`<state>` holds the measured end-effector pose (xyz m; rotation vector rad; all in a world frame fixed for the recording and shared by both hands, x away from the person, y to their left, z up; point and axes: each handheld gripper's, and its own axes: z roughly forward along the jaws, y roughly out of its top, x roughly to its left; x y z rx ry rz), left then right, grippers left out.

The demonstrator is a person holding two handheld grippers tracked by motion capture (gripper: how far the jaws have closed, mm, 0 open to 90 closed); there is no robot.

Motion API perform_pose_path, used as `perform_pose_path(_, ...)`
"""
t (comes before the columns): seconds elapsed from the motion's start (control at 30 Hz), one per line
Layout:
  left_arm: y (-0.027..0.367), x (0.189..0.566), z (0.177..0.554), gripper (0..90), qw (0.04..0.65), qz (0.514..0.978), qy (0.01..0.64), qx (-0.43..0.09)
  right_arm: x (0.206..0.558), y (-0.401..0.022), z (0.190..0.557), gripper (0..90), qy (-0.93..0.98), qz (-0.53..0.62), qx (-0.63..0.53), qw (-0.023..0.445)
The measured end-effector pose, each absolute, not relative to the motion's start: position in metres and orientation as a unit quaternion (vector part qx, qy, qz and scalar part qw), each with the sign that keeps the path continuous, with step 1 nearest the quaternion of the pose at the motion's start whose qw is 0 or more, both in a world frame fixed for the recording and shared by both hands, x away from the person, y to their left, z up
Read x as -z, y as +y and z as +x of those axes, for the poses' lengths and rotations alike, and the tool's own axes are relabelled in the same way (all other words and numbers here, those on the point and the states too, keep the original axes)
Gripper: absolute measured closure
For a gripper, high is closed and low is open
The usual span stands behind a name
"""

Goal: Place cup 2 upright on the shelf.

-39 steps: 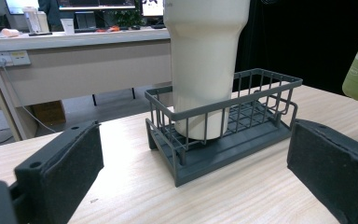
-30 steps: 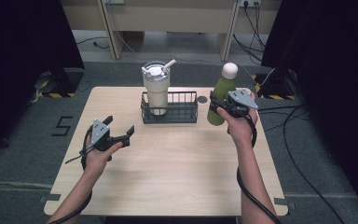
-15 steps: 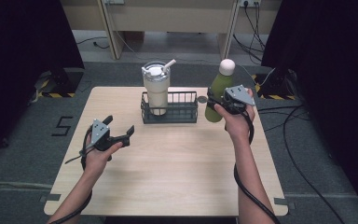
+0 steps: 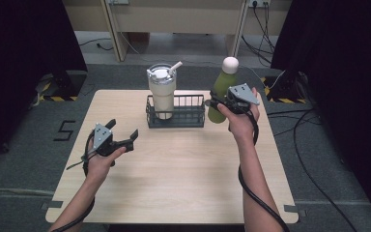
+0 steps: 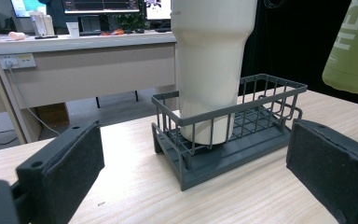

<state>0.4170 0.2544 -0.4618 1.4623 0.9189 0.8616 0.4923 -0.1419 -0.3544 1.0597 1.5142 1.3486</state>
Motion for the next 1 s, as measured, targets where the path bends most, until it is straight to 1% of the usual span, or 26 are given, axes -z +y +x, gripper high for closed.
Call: perform_pose_path(1.0, 0.255, 0.461, 0.418, 3.1, 0.571, 0.622, 0.391, -0.367, 0.339, -0.123, 0.503, 22.2, 0.601, 0.41, -0.547, 0.413)
